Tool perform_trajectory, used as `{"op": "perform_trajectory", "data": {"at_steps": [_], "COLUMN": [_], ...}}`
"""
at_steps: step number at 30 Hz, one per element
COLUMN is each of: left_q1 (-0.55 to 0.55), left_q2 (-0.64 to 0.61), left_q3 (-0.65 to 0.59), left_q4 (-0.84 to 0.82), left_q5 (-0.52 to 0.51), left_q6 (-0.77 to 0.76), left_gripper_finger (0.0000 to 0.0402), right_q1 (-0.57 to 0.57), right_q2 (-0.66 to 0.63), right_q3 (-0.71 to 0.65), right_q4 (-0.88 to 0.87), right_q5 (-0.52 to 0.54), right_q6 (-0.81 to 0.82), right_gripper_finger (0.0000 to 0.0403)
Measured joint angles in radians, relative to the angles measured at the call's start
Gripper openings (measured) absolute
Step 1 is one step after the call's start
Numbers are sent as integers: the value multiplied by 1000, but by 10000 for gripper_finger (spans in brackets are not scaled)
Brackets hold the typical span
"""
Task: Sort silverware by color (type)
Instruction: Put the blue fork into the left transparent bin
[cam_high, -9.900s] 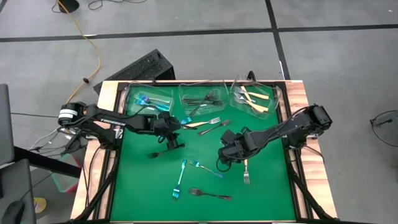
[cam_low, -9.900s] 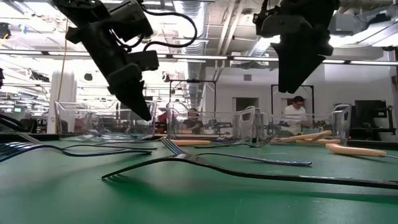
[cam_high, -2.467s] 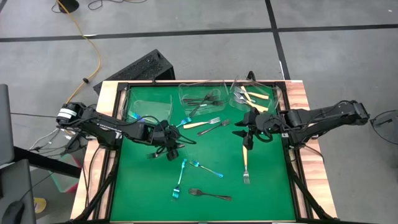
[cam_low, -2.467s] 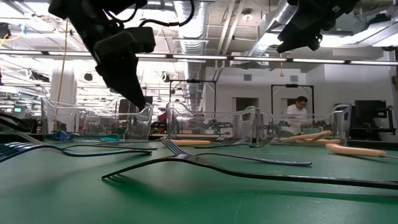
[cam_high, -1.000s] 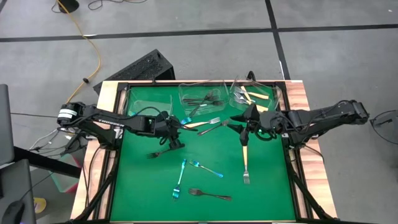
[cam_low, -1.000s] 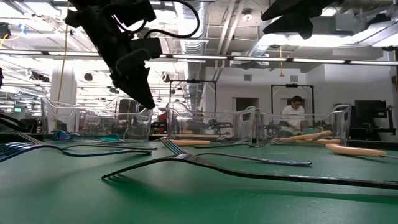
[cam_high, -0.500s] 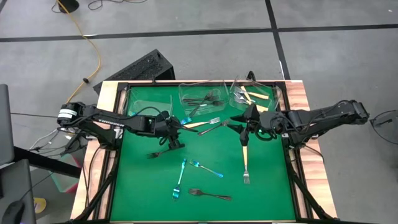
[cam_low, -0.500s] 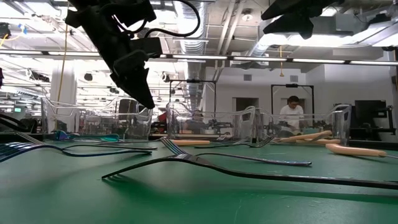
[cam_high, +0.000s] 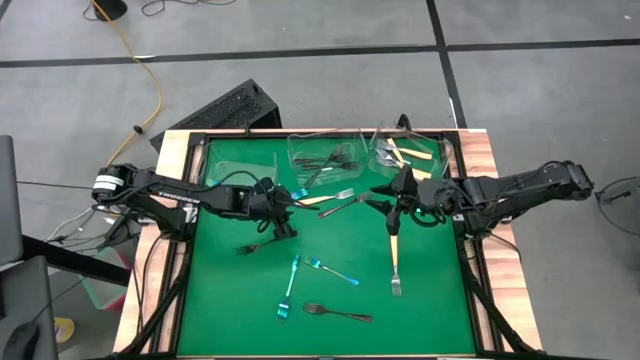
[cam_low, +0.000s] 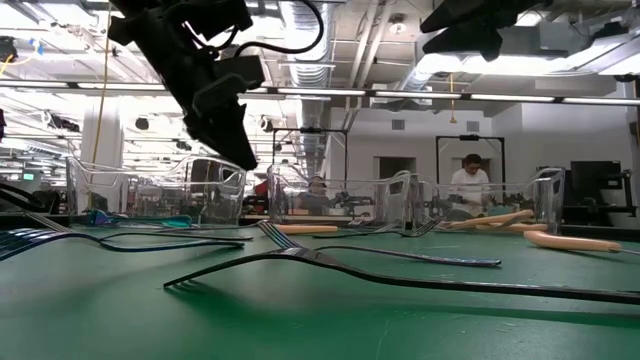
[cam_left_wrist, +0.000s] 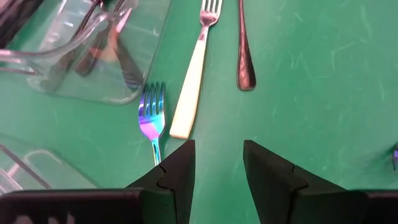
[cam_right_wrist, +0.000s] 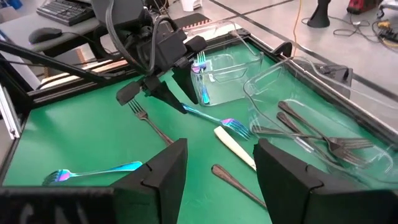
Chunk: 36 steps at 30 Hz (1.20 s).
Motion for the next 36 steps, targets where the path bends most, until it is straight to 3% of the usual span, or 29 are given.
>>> {"op": "perform_trajectory", "data": {"at_steps": [7, 14, 21, 27, 36], "left_q1": [-12, -42, -48, -14, 25], "left_q2": [0, 2, 31, 119, 233], "left_q3": [0, 0, -2, -2, 52], "left_q4": [-5, -35, -60, -39, -32], "left_q5": [9, 33, -30, -11, -82], "left_q6": [-6, -17, -97, -154, -113], "left_gripper_finger": [122, 153, 183, 185, 185], "right_q1": [0, 0, 0, 0, 1], "right_q2": [0, 0, 0, 0, 0], "right_q3": [0, 0, 0, 0, 0], "right_q4": [10, 9, -3, -29, -40], "right_q5": [-30, -58, -59, -59, -60], "right_q6": [-39, -41, -41, -38, -38], "right_gripper_finger": [205, 205, 205, 205, 205]}}
